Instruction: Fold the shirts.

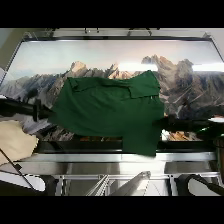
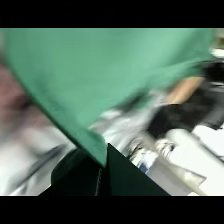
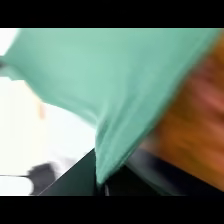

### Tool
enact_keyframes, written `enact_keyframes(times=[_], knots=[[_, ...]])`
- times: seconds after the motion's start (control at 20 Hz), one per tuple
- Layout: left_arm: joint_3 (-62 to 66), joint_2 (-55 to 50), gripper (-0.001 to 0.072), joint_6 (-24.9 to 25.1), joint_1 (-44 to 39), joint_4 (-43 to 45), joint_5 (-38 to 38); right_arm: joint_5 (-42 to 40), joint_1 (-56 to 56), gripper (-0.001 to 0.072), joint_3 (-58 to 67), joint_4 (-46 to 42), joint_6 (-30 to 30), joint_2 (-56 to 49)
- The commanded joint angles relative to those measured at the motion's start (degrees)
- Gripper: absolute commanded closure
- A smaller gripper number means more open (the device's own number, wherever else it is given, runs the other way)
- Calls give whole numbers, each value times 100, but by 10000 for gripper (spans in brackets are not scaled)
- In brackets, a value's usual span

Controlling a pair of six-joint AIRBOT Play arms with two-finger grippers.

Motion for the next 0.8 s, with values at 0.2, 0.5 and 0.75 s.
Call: enact_keyframes(times=[0.2, 0.5, 0.75], knots=[[299, 3665, 688, 1429, -13, -4496, -846, 544, -1519, 682, 2479, 2094, 483, 3705], [2129, 5176, 687, 1005, 2667, -6531, -634, -1268, -2216, 682, 4653, 2109, 573, 4448], [2455, 4124, 687, 706, 2269, -5617, -455, -1115, -2208, 682, 5261, 2103, 549, 3425]])
